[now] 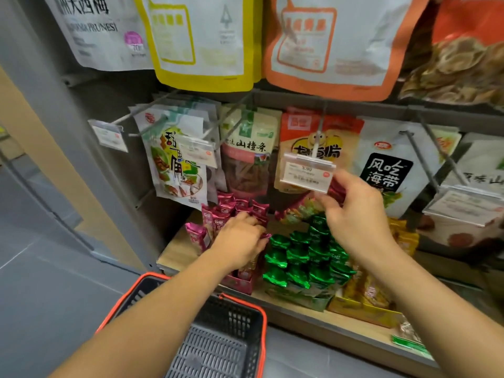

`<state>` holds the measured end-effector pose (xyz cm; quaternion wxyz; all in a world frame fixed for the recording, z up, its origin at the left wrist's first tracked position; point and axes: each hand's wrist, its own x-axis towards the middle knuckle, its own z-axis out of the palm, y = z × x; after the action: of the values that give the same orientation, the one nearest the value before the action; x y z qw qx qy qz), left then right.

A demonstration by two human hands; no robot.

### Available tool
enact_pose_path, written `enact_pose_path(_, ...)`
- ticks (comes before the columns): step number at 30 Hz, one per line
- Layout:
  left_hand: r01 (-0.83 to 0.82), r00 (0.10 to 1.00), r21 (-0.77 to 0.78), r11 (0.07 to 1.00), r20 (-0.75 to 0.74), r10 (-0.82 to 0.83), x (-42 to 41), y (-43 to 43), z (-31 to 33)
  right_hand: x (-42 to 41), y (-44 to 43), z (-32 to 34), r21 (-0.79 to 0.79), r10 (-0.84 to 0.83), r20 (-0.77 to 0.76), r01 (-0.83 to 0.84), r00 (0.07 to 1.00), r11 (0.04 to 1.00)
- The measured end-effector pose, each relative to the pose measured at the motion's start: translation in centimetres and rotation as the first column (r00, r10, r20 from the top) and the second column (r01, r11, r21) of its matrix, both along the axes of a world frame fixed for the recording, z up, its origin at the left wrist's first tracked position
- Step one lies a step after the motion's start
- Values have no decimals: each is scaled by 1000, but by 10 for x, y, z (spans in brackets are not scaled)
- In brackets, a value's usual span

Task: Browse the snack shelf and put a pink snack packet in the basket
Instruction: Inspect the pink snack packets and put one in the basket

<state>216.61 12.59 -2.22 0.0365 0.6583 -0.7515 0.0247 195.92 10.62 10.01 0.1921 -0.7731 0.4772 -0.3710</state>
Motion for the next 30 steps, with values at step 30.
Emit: enact_pose_path(30,-110,985,476,872,169,33,-16,-15,23,18,-44,-33,81,132,-27,-129,991,988)
